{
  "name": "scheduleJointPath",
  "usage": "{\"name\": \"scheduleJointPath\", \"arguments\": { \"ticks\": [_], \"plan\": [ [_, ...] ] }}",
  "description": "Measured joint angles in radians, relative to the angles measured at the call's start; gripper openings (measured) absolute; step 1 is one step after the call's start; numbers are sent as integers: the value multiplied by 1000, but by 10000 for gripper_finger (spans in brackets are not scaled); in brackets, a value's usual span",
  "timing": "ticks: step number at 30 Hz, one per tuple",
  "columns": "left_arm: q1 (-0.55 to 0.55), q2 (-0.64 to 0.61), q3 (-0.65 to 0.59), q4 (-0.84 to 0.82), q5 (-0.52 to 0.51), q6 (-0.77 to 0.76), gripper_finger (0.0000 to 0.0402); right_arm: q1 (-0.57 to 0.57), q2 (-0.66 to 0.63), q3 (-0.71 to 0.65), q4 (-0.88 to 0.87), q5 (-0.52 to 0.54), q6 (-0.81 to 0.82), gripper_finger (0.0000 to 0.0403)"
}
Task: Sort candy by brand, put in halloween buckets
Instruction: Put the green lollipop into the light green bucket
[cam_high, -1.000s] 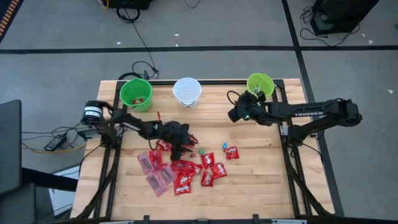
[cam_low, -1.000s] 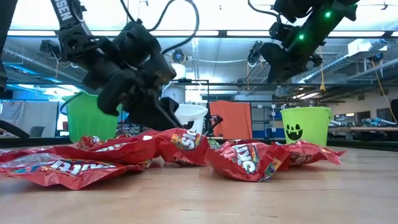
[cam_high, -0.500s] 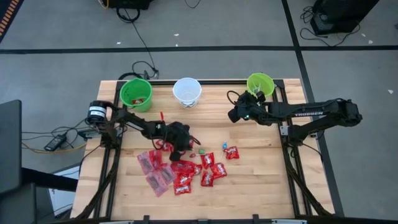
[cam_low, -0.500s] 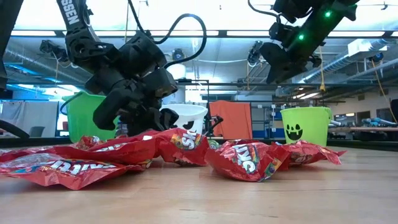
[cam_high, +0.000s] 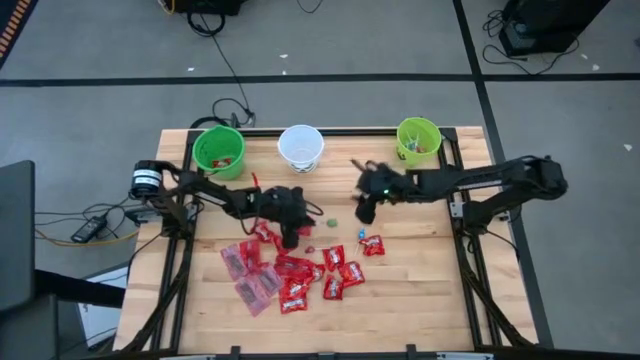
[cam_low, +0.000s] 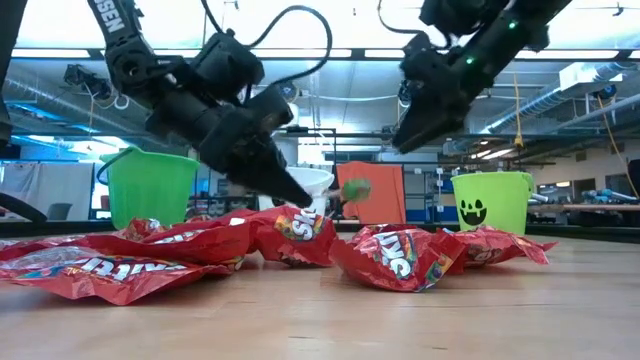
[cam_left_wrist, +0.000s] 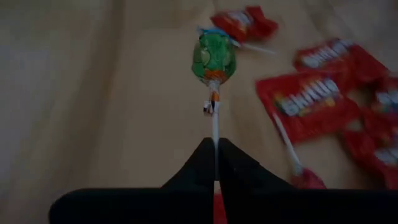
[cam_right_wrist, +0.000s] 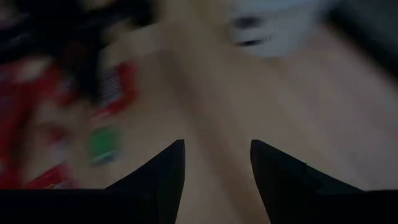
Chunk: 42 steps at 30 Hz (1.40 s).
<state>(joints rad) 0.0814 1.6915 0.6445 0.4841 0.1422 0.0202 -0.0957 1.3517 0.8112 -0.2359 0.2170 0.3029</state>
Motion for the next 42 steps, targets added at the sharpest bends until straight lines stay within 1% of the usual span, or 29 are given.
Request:
{"name": "scheduleJointPath", "arguments": {
  "ticks": [2, 4, 6, 8, 17, 20, 22, 24, 27, 34, 36, 38, 40, 42],
  "plan": [
    [0, -24, 0, -8, -31, -6, 12, 11, 54, 0, 82, -107, -54, 194],
    [-1, -46, 0, -15, -56, -16, 12, 18, 105, 0, 156, -187, -99, 195],
    [-1, -65, -8, -15, -80, -25, 12, 22, 151, 0, 226, -247, -126, 198],
    [-1, -82, -20, -15, -96, -26, 12, 22, 186, 0, 276, -286, -140, 204],
    [2, -90, -29, -7, -100, -28, 13, 14, 271, 0, 411, -292, -141, 256],
    [2, -90, -29, -1, -100, -29, 13, 14, 281, 1, 416, -293, -141, 269],
    [2, -90, -29, -2, -100, -28, 13, 11, 283, 0, 405, -293, -140, 270],
    [2, -90, -29, 0, -100, -29, 13, 9, 283, 1, 412, -292, -140, 261],
    [2, -90, -29, 5, -96, -28, 14, 6, 283, 1, 410, -290, -136, 230],
    [2, -90, -29, 5, -95, -30, 15, -15, 283, 1, 415, -310, -98, 118],
    [2, -90, -29, 3, -95, -37, 17, -24, 283, 1, 415, -334, -88, 113],
    [2, -90, -29, 4, -95, -81, 24, -31, 283, 1, 416, -345, -80, 113],
    [2, -90, -29, 2, -95, -96, 39, -37, 283, 1, 415, -345, -67, 113],
    [2, -90, -28, 1, -95, -101, 63, -46, 283, 1, 407, -346, -50, 113]
  ]
}}
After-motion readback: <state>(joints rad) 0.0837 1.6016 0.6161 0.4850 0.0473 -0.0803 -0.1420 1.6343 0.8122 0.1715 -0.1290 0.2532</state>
